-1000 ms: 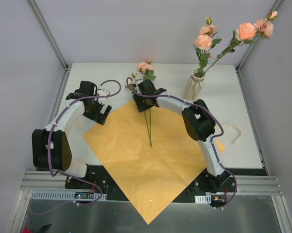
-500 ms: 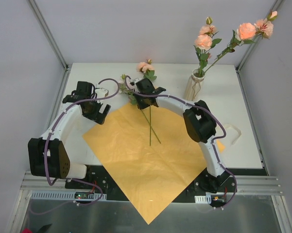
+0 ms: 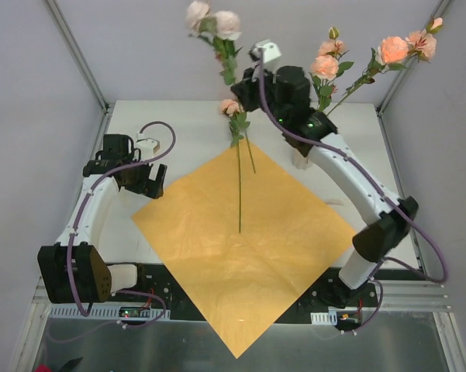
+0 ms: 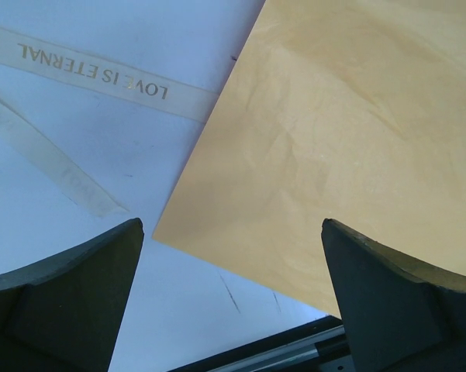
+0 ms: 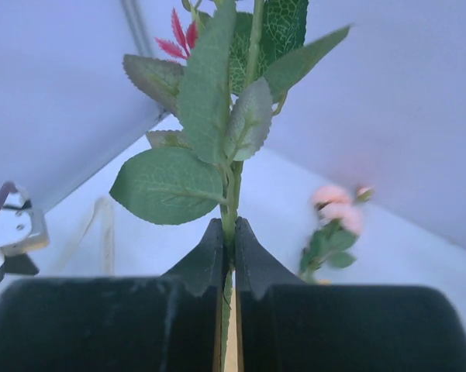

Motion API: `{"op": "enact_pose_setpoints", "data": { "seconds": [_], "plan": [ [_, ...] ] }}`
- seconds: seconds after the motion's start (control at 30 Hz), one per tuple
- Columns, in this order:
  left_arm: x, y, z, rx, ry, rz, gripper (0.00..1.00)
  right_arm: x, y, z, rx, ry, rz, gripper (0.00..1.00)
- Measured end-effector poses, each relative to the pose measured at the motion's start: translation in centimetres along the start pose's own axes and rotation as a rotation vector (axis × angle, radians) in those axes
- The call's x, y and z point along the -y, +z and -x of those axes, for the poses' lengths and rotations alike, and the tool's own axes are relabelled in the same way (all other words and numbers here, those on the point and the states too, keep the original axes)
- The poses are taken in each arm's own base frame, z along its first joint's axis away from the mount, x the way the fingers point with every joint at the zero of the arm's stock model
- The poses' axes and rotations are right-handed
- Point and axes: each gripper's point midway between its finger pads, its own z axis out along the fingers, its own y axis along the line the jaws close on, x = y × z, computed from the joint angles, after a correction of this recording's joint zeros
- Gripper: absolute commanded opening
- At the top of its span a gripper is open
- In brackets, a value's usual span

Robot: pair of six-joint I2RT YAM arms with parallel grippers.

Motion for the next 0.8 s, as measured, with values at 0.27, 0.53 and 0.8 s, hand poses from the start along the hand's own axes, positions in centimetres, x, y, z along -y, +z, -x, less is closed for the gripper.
{"op": "enact_pose_setpoints", "data": {
  "seconds": [0.27,0.53,0.8],
  "plan": [
    [0.8,-0.8,0.7,0.059,-0.029,-0.067,0.99,9.7,-12.3,12.4,0.554,-0.130,-0.255,0.01],
    [0.8,-0.5,0.8,0.053,-0.043,-0.078,0.99,15.3,-14.4,13.6,0.690,-0.240,-0.442,0.01],
    [0.5,-0.3,2.3,0.061,-0.042,-0.091,0.99,19.2,-13.3,12.9,0.696,-0.328,-0.563,0.01]
  ]
}}
